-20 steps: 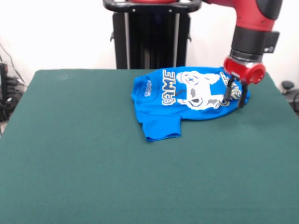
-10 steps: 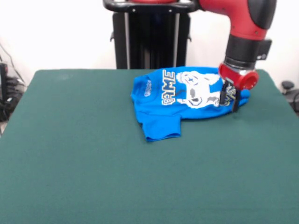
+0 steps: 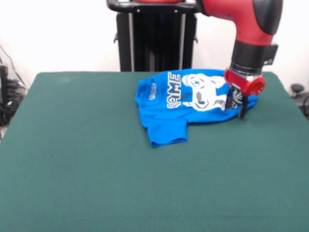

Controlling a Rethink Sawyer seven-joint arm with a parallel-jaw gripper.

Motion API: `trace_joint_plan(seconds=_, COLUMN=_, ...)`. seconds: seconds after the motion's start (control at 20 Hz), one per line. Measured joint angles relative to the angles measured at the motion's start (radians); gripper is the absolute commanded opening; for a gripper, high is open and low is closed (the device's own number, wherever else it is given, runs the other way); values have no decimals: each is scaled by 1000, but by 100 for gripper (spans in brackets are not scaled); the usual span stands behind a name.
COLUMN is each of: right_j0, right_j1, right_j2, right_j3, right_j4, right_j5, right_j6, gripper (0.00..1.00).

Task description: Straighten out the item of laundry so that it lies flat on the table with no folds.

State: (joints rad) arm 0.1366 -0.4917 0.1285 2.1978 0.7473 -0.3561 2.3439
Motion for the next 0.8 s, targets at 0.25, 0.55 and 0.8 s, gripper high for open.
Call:
trace_joint_plan(seconds=0.25, right_j0=2, right_j1=3, right_j2=-2, right_j3=3, right_j4=1, right_j5=1, right_j6=0, gripper=0)
trace_joint_plan(seconds=0.55, right_j0=11, right_j1=5, right_j2=-11, right_j3=8, right_j4=1, right_j5=0, right_j6=0, gripper=0)
trace_joint_plan(seconds=0.8, right_j0=11, right_j1=5, right_j2=-11, right_j3=8, right_j4=1, right_j5=0, right_j6=0, gripper=0)
